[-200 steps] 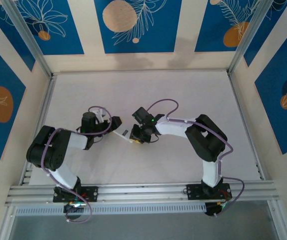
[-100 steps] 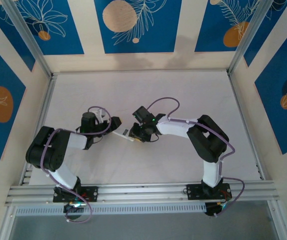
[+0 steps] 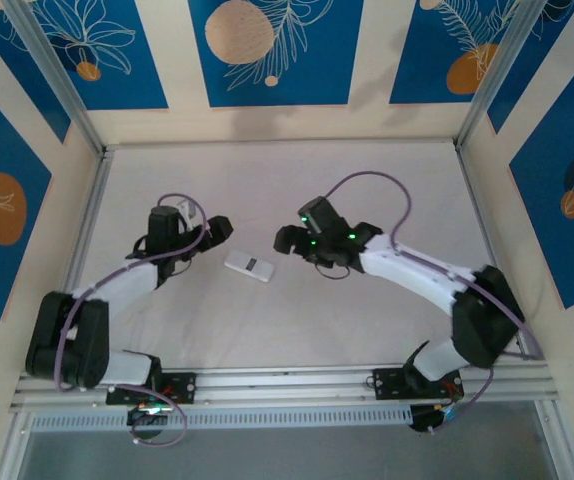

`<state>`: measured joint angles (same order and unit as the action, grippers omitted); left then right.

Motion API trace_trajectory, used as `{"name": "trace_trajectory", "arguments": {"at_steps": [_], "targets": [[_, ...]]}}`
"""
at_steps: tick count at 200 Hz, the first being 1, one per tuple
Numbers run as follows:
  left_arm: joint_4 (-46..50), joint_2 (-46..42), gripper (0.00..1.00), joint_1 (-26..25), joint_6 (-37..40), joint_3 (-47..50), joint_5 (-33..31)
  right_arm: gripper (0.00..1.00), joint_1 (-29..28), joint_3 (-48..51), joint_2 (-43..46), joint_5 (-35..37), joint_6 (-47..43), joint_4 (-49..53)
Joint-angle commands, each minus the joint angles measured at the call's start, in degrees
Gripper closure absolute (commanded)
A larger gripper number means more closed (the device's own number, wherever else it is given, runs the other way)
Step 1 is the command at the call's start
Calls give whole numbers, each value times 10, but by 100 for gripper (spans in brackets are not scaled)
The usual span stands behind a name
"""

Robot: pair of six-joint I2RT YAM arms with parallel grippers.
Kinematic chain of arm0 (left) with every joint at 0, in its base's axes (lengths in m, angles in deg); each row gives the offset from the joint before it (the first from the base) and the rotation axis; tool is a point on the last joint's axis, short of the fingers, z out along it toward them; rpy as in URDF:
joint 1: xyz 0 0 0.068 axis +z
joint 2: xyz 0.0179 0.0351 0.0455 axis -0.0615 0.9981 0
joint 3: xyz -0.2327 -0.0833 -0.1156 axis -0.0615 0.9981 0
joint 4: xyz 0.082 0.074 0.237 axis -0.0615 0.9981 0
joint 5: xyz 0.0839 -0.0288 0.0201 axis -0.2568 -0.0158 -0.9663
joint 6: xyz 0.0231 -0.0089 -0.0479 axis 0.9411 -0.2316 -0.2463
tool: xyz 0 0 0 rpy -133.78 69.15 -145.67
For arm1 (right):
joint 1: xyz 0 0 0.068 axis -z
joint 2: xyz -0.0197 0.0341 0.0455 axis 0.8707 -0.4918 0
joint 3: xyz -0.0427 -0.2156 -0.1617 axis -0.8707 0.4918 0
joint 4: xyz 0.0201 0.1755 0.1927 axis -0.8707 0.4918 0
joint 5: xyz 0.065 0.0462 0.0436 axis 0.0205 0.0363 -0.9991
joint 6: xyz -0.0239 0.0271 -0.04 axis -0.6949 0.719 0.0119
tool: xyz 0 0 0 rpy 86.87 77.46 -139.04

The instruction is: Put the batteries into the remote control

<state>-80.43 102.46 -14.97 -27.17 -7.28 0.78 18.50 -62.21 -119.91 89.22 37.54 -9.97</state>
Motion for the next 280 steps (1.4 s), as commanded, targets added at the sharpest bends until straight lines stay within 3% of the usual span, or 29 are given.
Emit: {"name": "trace_trajectory", "arguments": {"at_steps": [1,17,32,51,65,92,123,149,163,191,215,226,248,258,266,280], "targets": [[136,-62,0,7,59,-39,-121,7,23,35,99,100,-88,34],[172,-101,0,6,71,-45,-202,0,54,72,174,132,-129,15],[180,-131,0,6,71,-35,-282,1,81,123,239,175,-169,-39],[166,-161,0,6,70,-8,-357,1,117,209,301,206,-248,-158],[144,-170,0,7,79,6,-400,1,146,264,329,188,-312,-249],[108,-144,0,7,153,8,-508,1,211,305,312,175,-371,-320],[-4,-82,0,8,261,44,-556,1,270,309,208,236,-420,-365],[-116,5,0,11,332,82,-553,1,318,346,128,224,-425,-467],[-131,44,0,13,334,74,-557,1,347,366,102,169,-422,-518],[-253,65,0,17,387,99,-483,1,409,371,62,12,-434,-583],[-392,98,0,39,383,143,-419,1,433,383,34,-39,-422,-646],[-354,91,0,44,381,133,-384,1,439,397,6,-57,-420,-698],[-388,103,0,51,391,142,-332,1,422,410,-57,-79,-449,-795],[-417,113,0,54,392,162,-314,1,410,393,-46,-60,-460,-749],[-493,141,0,54,399,176,-320,1,406,377,-51,-52,-461,-721],[-443,124,0,54,391,168,-318,1,416,374,-48,-67,-454,-709]]}}
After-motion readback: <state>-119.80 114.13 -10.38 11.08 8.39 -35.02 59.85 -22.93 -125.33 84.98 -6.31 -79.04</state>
